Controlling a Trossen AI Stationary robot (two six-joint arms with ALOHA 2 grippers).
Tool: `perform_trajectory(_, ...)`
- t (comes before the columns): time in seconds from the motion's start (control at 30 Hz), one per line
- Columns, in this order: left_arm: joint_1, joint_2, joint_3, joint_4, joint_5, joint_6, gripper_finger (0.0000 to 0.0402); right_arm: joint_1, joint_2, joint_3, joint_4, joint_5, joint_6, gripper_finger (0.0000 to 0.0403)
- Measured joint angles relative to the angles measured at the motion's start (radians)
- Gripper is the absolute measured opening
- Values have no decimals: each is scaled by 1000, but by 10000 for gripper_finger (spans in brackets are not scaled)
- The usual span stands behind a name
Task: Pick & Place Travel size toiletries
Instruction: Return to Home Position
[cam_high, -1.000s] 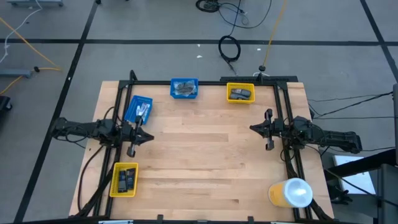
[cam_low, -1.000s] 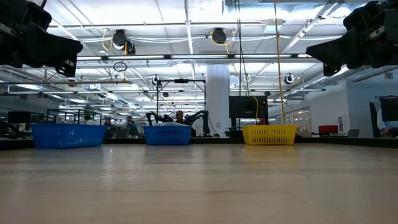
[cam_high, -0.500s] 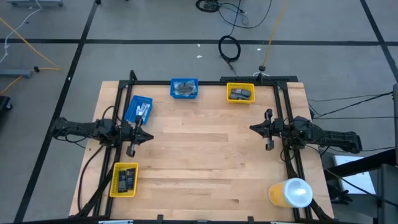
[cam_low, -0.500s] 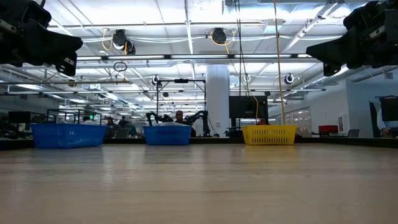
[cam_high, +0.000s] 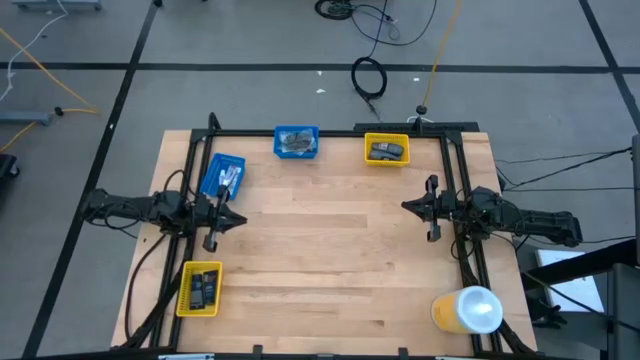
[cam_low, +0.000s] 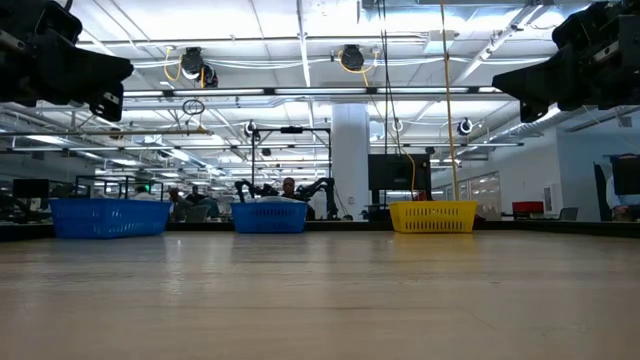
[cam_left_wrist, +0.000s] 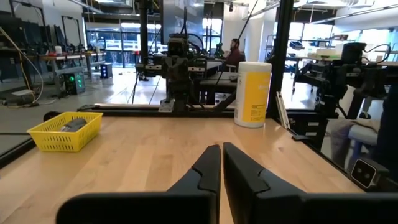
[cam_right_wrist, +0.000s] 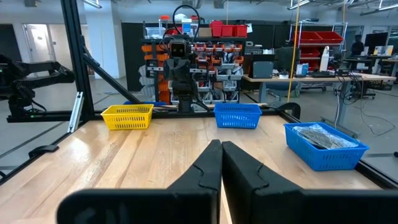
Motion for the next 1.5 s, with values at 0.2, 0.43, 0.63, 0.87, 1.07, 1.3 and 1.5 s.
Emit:
perform_trajectory(0.2,0,0,1,0,0,0,2,0,0,0,0,0,0,4)
perform_trajectory(0.43,2,0,1,0,0,0,24,0,0,0,0,0,0,4)
perform_trajectory(0.63,42,0,1,0,0,0,20,0,0,0,0,0,0,4)
perform_trajectory(0.87,79,0,1,1,0,0,2,0,0,0,0,0,0,4)
perform_trajectory(1.07,82,0,1,1,0,0,19,0,0,0,0,0,0,4)
perform_trajectory(1.3,82,0,1,1,0,0,27,0,0,0,0,0,0,4)
perform_trajectory(1.5,82,0,1,1,0,0,14,0,0,0,0,0,0,4)
